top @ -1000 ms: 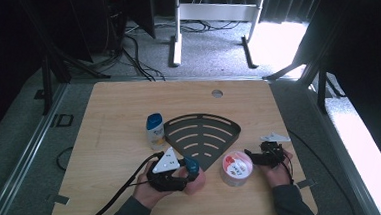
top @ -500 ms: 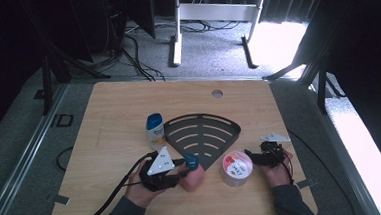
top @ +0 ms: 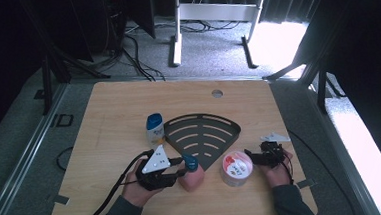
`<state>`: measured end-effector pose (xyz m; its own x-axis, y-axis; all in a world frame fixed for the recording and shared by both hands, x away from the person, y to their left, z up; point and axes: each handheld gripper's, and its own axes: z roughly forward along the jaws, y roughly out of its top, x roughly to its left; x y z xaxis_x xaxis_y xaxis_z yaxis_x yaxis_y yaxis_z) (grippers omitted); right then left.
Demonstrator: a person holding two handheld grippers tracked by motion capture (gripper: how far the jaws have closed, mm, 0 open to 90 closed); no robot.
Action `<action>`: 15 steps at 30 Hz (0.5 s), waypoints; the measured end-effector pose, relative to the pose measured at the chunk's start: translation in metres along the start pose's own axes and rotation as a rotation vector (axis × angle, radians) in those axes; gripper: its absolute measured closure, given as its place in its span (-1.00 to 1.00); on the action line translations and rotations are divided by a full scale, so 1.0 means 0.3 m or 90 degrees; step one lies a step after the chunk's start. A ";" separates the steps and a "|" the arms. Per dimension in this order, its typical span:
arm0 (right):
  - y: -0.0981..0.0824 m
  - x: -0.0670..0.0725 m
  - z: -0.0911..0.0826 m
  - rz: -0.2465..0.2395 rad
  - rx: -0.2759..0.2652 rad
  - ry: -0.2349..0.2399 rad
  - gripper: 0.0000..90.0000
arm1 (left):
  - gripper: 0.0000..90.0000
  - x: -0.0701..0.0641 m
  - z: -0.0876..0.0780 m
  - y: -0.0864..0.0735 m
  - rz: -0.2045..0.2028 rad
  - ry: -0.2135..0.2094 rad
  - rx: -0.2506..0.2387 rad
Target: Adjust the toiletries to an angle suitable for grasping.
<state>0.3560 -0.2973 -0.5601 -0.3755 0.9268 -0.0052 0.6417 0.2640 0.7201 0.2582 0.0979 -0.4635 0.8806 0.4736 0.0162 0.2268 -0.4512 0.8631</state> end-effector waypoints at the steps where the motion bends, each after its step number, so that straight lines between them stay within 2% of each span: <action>1: 0.000 0.000 0.000 0.000 0.000 0.000 -0.72 | 0.30 0.001 0.005 0.000 -0.003 -0.008 -0.004; 3: 0.000 0.000 0.000 0.000 0.000 0.000 -0.72 | 0.16 0.004 0.020 -0.002 -0.010 -0.010 -0.006; 6: 0.000 0.000 0.000 0.000 0.000 0.000 -0.72 | 0.06 0.013 0.048 -0.005 -0.031 -0.025 -0.022; 8: 0.000 0.000 0.000 0.000 0.000 0.000 -0.72 | 0.06 0.018 0.064 -0.006 -0.039 -0.036 -0.027; 15: 0.000 0.000 0.000 -0.001 0.000 0.000 -0.72 | 0.14 0.020 0.091 -0.006 -0.052 -0.044 -0.039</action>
<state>0.3560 -0.2974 -0.5601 -0.3761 0.9266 -0.0060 0.6417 0.2651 0.7197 0.2745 0.0808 -0.4789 0.8872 0.4529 -0.0875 0.2746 -0.3662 0.8891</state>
